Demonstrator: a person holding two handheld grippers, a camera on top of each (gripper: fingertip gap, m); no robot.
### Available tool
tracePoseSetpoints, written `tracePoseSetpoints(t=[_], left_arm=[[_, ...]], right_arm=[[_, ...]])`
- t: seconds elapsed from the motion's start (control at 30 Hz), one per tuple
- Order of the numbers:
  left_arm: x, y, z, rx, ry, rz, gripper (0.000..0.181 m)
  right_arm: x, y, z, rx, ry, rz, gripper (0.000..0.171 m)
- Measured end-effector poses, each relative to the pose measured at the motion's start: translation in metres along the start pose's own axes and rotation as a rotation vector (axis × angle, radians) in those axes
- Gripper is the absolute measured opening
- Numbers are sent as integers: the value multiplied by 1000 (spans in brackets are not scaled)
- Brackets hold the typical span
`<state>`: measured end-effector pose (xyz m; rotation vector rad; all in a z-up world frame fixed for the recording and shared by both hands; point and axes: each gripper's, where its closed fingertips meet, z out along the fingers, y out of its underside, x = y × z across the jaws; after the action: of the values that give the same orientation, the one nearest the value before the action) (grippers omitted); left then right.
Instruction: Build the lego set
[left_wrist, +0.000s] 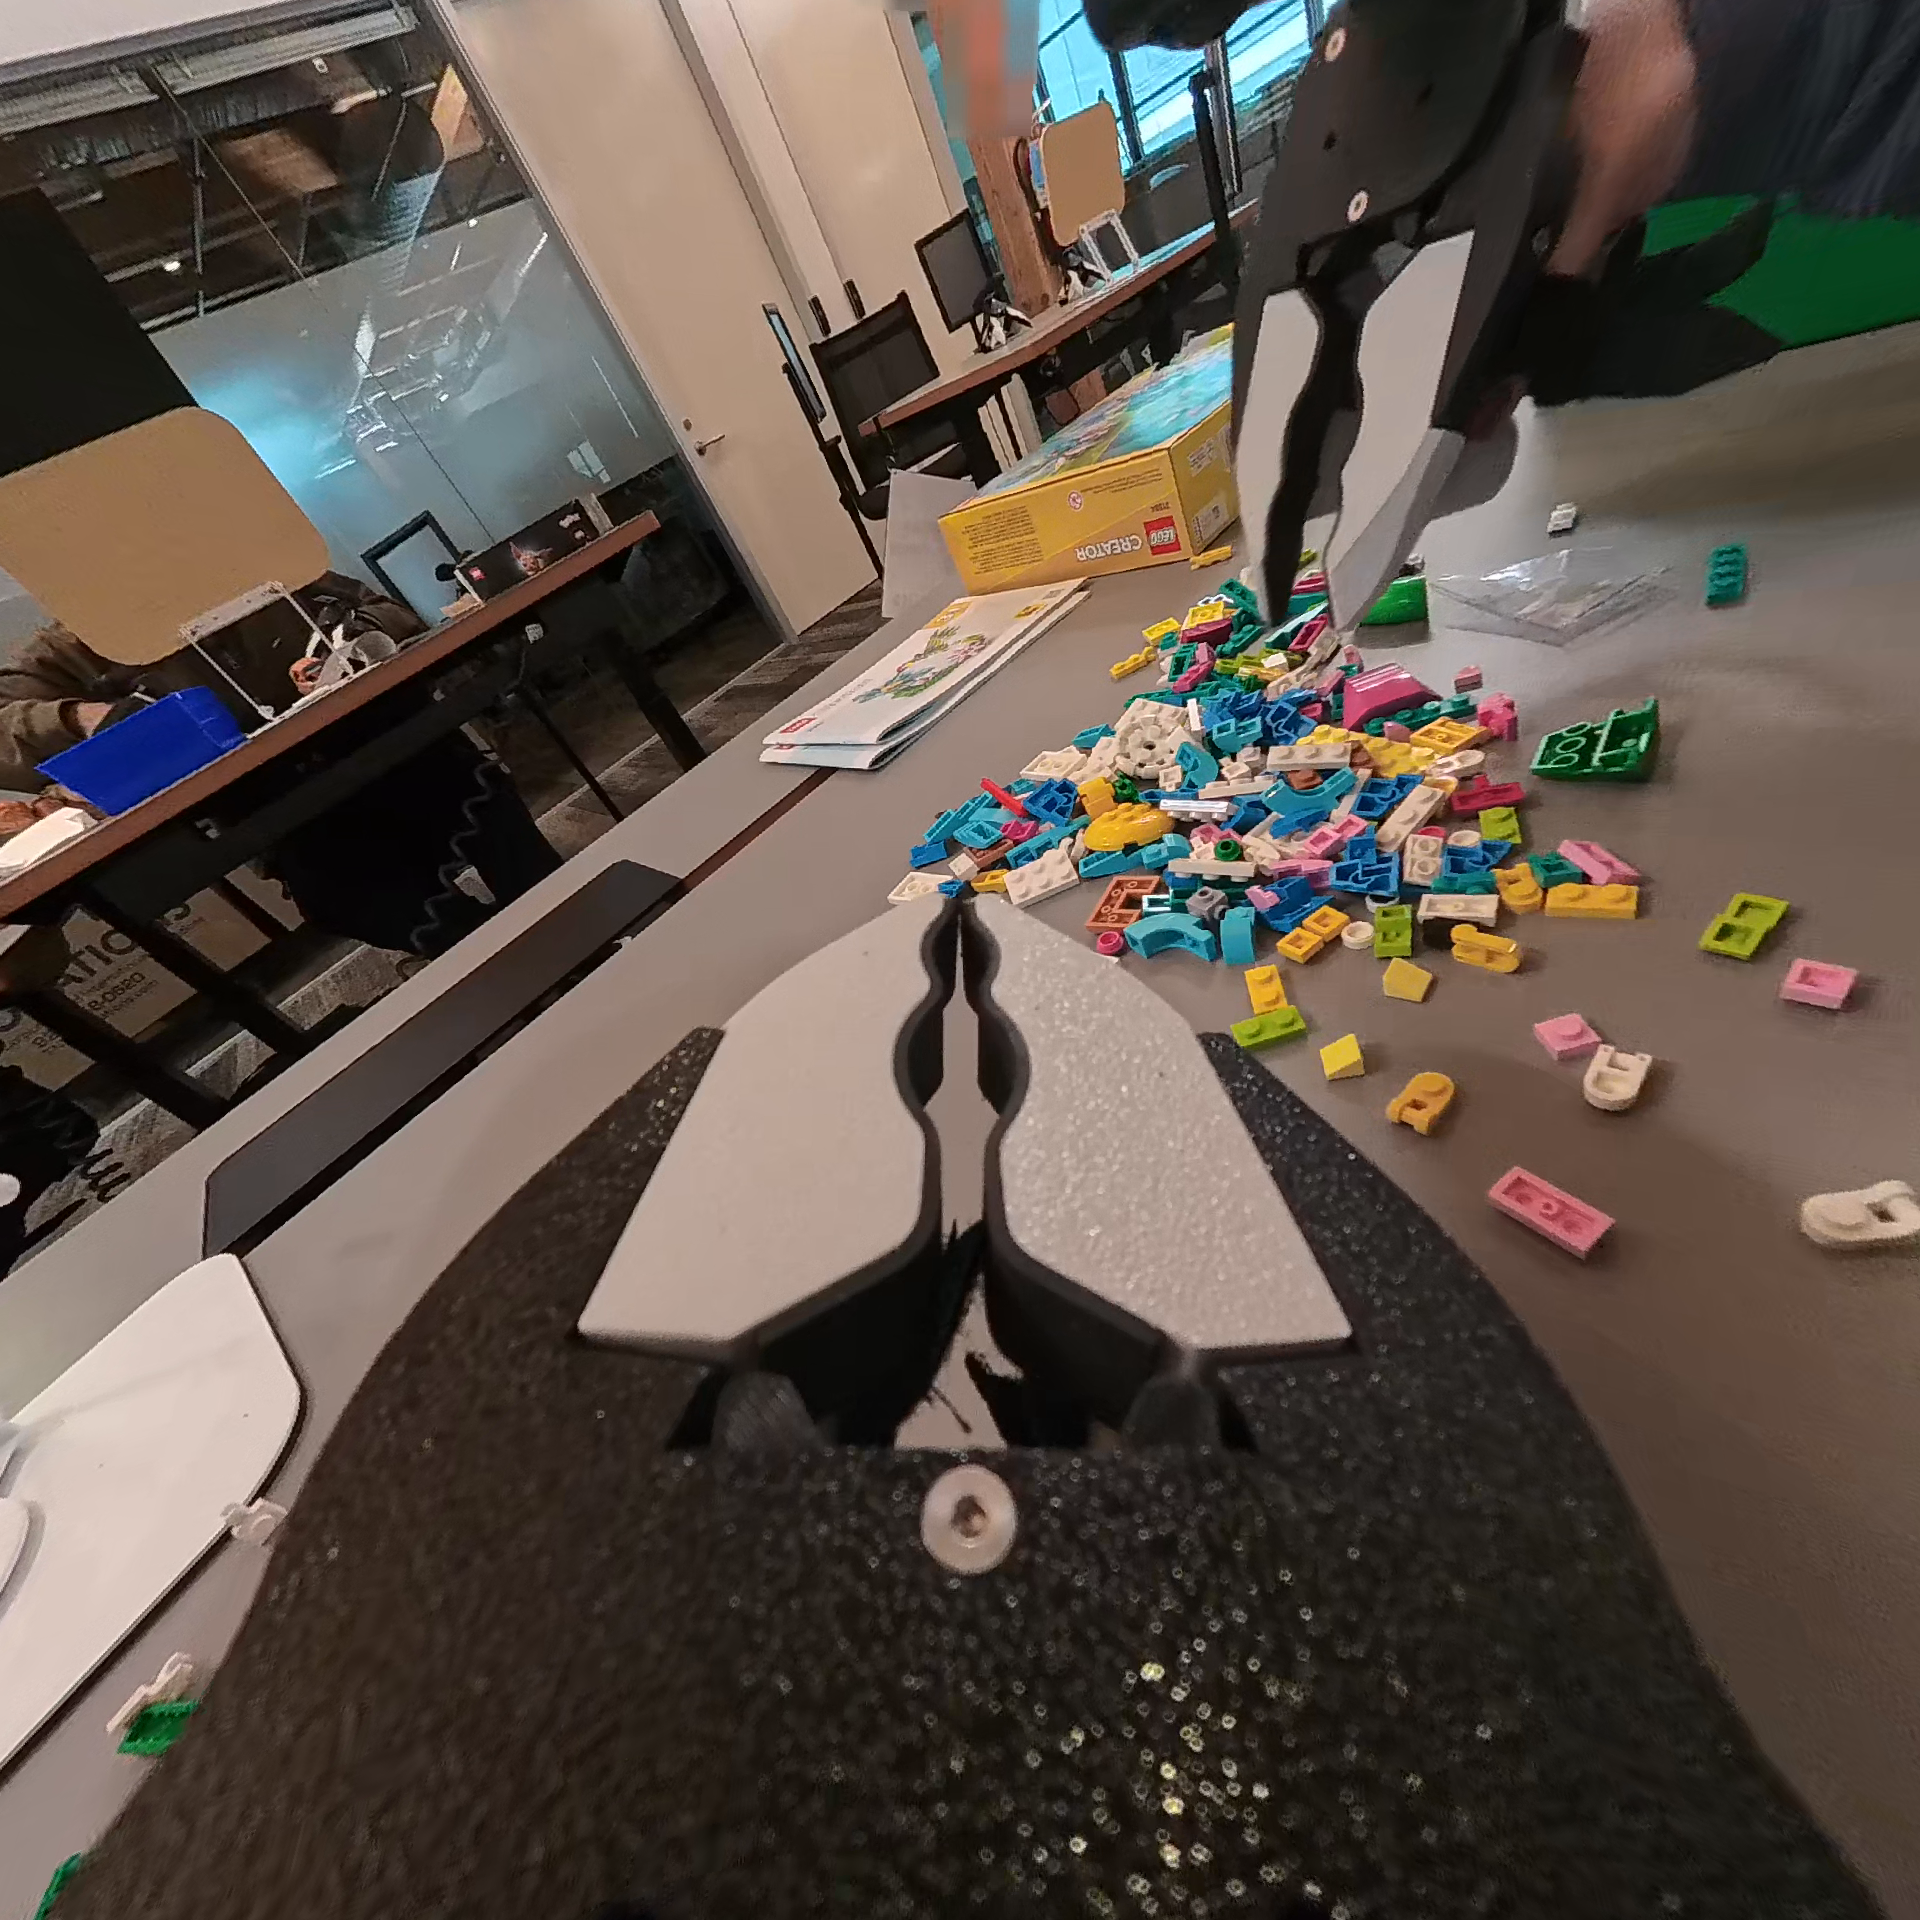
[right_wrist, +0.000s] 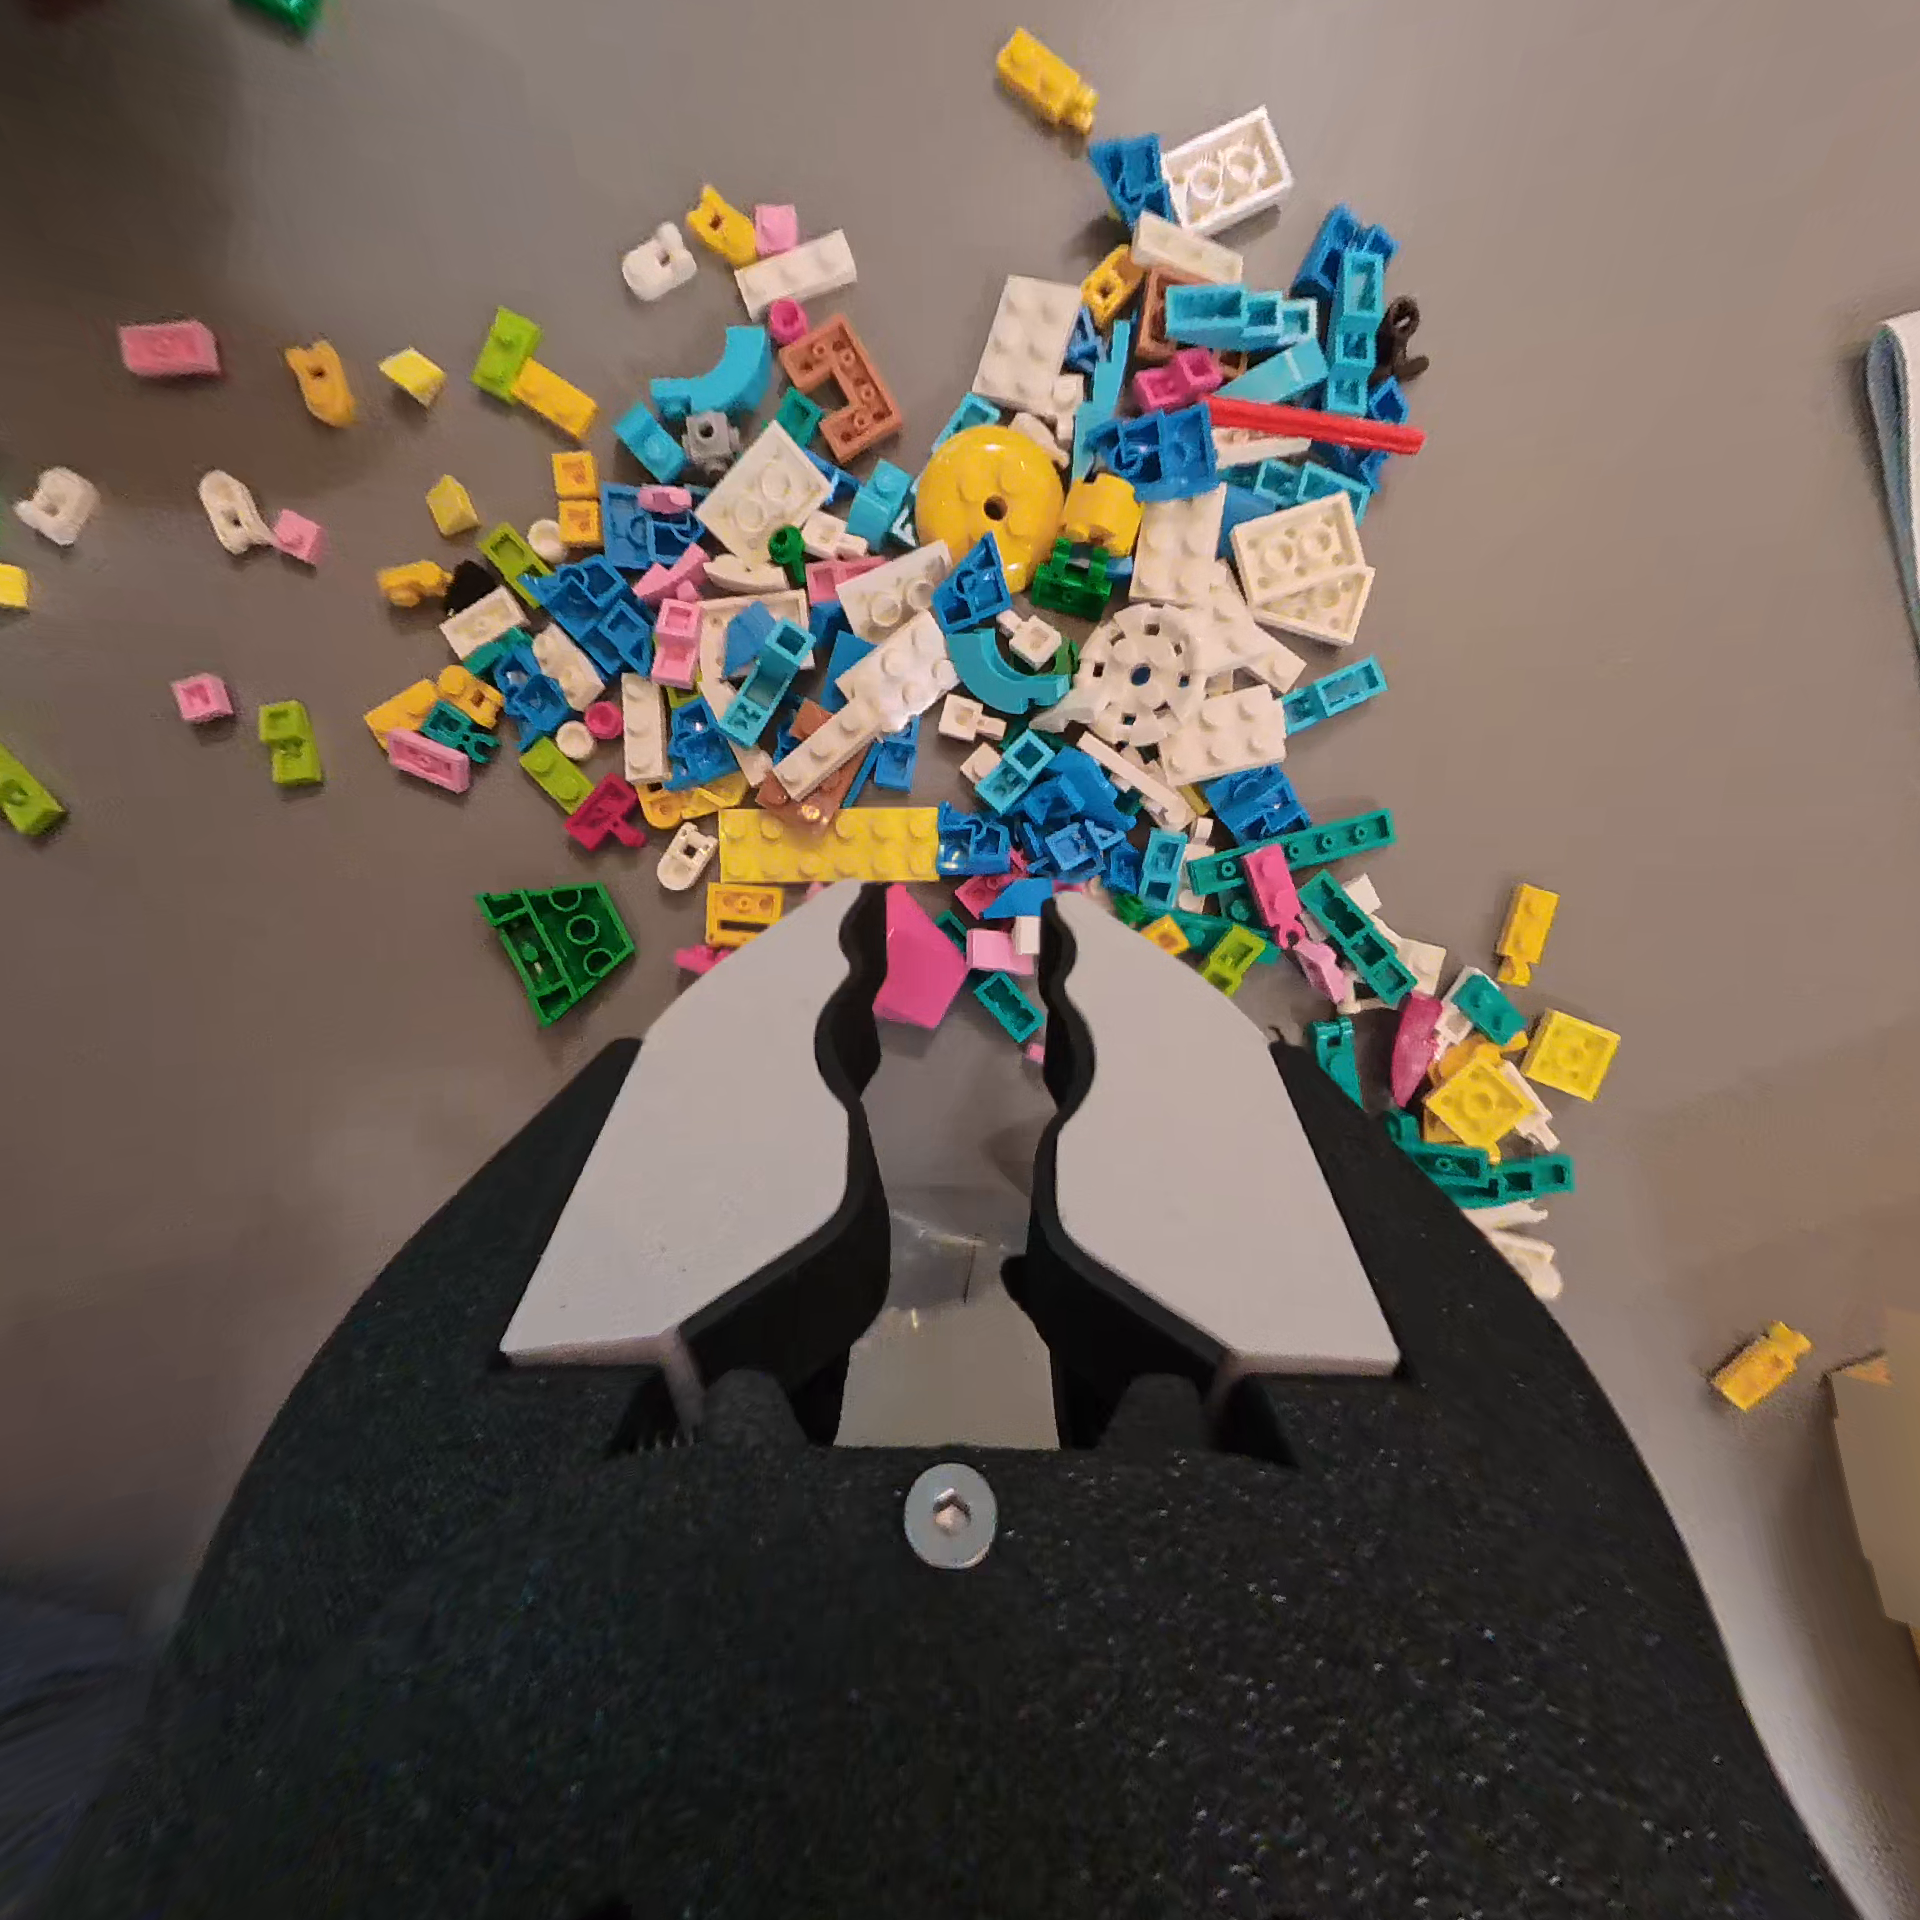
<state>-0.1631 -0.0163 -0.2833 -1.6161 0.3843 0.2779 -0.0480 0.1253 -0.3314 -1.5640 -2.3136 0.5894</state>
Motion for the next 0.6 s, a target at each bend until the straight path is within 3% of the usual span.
tracePoseSetpoints(t=[0.17,0.37,0.47,0.6], left_arm=[[0,1,0,-4,-1,2,0],[0,0,0,-1,-1,2,0],[0,0,0,-3,0,5,0],[0,1,1,-8,-2,9,0]], right_arm=[[-2,-2,-13,36,-2,25,25],[21,20,-25,-21,122,85,28],[48,47,-38,-34,228,212,33],[89,107,-62,-113,430,480,24]])
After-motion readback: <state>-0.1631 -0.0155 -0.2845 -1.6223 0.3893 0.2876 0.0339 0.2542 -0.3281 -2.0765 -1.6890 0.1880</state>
